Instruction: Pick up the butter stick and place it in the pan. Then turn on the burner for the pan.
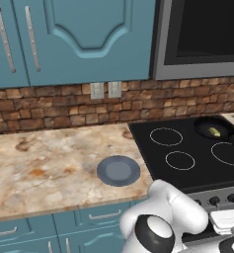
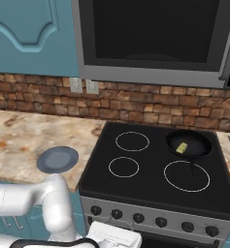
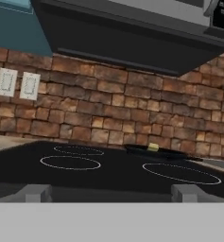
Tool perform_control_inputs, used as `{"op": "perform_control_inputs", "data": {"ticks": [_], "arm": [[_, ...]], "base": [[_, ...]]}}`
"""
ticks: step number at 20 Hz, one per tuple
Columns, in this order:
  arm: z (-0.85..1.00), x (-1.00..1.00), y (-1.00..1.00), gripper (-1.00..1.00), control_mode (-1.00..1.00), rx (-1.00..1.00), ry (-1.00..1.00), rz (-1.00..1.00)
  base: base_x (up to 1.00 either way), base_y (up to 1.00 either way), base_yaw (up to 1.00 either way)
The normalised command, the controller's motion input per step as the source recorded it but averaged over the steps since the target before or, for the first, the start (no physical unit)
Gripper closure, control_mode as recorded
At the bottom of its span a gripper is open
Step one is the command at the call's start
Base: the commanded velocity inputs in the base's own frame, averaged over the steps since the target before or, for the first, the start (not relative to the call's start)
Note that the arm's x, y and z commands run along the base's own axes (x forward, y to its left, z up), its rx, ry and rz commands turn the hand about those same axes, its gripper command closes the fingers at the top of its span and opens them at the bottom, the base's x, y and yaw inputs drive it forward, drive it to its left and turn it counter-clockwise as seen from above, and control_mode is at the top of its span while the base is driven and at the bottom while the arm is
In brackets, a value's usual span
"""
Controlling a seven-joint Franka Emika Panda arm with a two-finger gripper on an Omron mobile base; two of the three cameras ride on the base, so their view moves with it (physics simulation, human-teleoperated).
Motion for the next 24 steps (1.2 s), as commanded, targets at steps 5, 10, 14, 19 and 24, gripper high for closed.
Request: {"op": "perform_control_inputs", "data": {"ticks": [5,10,14,19,24], "arm": [[-0.11,0.03,-0.17,-1.00,-1.00,-0.08,-0.06,0.03],[-0.21,0.00,-0.10,-1.00,-1.00,-0.16,-0.02,0.07],[-0.17,0.14,0.00,-1.00,-1.00,-0.07,0.00,0.08],[-0.08,0.17,-0.08,-1.00,-1.00,0.00,0.00,0.04],[-0.12,0.03,-0.14,-1.00,-1.00,0.00,0.00,0.02]], "base": [[0.00,0.00,0.00],[0.00,0.00,0.00],[0.00,0.00,0.00],[0.00,0.00,0.00],[0.00,0.00,0.00]]}}
